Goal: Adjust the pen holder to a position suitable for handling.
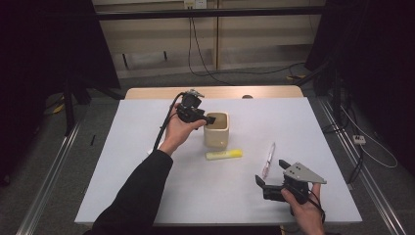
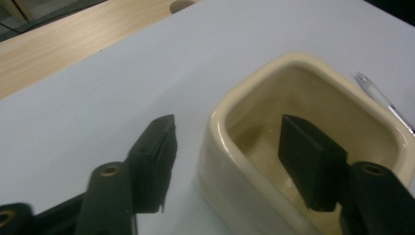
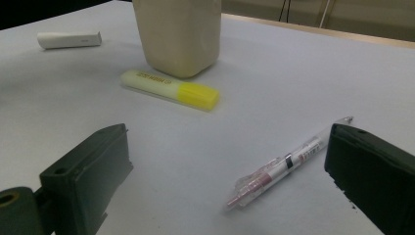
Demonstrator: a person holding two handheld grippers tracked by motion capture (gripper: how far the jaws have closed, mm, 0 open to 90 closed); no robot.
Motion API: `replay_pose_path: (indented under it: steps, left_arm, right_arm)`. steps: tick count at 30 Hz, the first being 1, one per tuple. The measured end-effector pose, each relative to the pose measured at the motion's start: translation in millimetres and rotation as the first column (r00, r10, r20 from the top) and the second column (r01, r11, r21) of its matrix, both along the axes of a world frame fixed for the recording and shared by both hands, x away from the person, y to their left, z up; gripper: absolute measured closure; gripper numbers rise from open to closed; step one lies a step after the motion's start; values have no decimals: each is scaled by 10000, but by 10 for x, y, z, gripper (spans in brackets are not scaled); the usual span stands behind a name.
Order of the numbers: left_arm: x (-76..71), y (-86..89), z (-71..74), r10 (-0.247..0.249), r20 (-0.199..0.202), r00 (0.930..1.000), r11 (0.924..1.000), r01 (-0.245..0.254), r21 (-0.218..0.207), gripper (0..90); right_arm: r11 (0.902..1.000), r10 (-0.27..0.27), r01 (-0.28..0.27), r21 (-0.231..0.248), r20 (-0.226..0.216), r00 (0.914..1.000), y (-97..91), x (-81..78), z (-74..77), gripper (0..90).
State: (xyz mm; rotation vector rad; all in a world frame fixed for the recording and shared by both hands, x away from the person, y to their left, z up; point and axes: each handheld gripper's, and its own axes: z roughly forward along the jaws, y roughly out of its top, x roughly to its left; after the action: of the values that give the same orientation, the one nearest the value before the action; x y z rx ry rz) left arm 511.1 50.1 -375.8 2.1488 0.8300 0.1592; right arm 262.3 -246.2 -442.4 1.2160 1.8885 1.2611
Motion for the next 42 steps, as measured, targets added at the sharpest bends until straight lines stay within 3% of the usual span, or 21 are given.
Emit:
replay_pose_path:
  steps: [3, 6, 9, 14, 25, 32, 37, 42]
  left_arm:
    - [-15, 97, -25, 206, -15, 9998, 9997, -206, -102, 268]
    - [-40, 196, -53, 217, -95, 9997, 9971, -223, -724, 237]
    - [-82, 200, -12, 216, 433, 9988, 9989, -197, -424, 205]
    - [-138, 251, 101, 199, 870, 9960, 9975, -138, -697, 143]
    - [-269, 494, 133, 236, 710, 9972, 9915, -143, -1294, 65]
    - [-357, 635, 144, 248, 1012, 9946, 9956, -154, -925, 61]
    - [-377, 749, 152, 324, 918, 9953, 9974, -263, -671, 61]
    - [-411, 829, 204, 227, 1068, 9940, 9973, -151, -713, 62]
  right_arm:
    - [10000, -12, 12, 4, 1, 10000, 0, -2, 2, 26]
    - [10000, -15, 15, 2, 13, 10000, -2, -1, 1, 25]
    - [10000, 1, -1, -18, 13, 10000, 2, 1, 0, 25]
    - [10000, 7, -7, -27, 23, 10000, 4, 3, 1, 26]
    - [9999, -138, 138, -13, 56, 9999, -8, -12, 7, 25]
    - [9997, -226, 226, 39, 44, 9997, -10, -11, 8, 25]
    - [9997, -255, 255, 32, 35, 9997, -28, -30, 8, 23]
    - [9998, -180, 180, -1, 51, 9998, -23, -33, 6, 26]
